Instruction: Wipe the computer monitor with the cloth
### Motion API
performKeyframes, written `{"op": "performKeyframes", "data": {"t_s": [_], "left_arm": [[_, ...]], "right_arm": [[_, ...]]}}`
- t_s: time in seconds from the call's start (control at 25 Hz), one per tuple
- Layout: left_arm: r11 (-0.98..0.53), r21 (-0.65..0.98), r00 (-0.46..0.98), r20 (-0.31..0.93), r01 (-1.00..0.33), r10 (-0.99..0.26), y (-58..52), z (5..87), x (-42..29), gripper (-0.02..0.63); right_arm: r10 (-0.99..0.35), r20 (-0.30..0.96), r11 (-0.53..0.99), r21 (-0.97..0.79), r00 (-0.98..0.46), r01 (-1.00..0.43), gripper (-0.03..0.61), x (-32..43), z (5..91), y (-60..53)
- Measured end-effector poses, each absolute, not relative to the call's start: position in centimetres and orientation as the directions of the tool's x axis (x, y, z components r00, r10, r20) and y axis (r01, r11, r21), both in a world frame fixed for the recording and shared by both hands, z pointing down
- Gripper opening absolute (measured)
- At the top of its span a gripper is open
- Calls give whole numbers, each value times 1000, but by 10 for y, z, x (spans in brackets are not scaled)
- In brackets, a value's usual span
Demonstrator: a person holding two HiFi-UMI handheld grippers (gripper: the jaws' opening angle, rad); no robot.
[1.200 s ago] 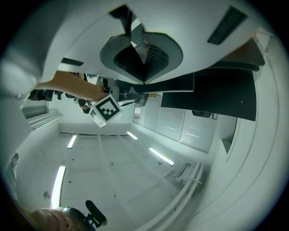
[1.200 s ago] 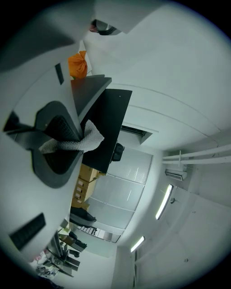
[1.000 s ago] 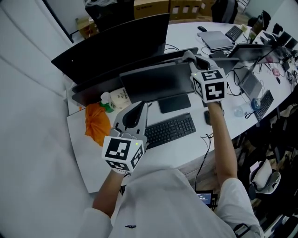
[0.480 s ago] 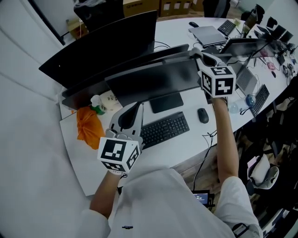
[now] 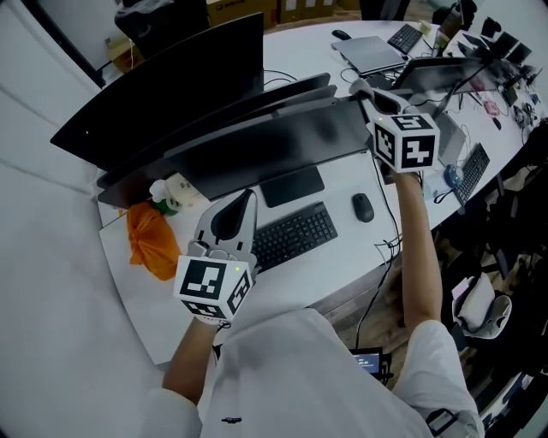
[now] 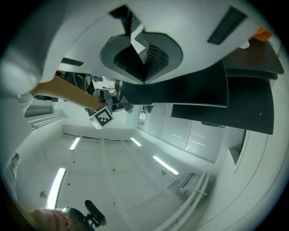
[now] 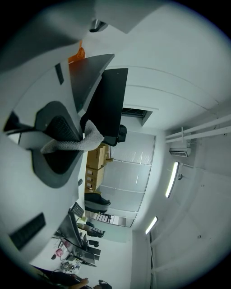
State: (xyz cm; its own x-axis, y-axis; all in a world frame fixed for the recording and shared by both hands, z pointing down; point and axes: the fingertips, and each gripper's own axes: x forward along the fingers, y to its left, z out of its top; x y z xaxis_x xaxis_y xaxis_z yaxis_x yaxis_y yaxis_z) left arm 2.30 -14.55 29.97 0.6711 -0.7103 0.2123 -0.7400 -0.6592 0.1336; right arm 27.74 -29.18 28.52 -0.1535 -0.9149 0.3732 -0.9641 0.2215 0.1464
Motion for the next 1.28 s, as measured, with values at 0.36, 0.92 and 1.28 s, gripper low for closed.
{"op": "performKeyframes", "data": {"t_s": [0.36,0.92,1.28], "left_arm": [[-656,135,667,232,-743,-708,-149,309,35,18],[-647,110,650,262,-754,-713,-152,316,37,18],[-649,114,650,281,-753,-706,-152,326,39,18]], "right_arm": [[-926,365,164,157,-97,-974,38,326,285,-296],[-943,332,77,146,-24,-986,38,393,286,-301],[-964,261,73,98,-45,-993,40,420,286,-301]]}}
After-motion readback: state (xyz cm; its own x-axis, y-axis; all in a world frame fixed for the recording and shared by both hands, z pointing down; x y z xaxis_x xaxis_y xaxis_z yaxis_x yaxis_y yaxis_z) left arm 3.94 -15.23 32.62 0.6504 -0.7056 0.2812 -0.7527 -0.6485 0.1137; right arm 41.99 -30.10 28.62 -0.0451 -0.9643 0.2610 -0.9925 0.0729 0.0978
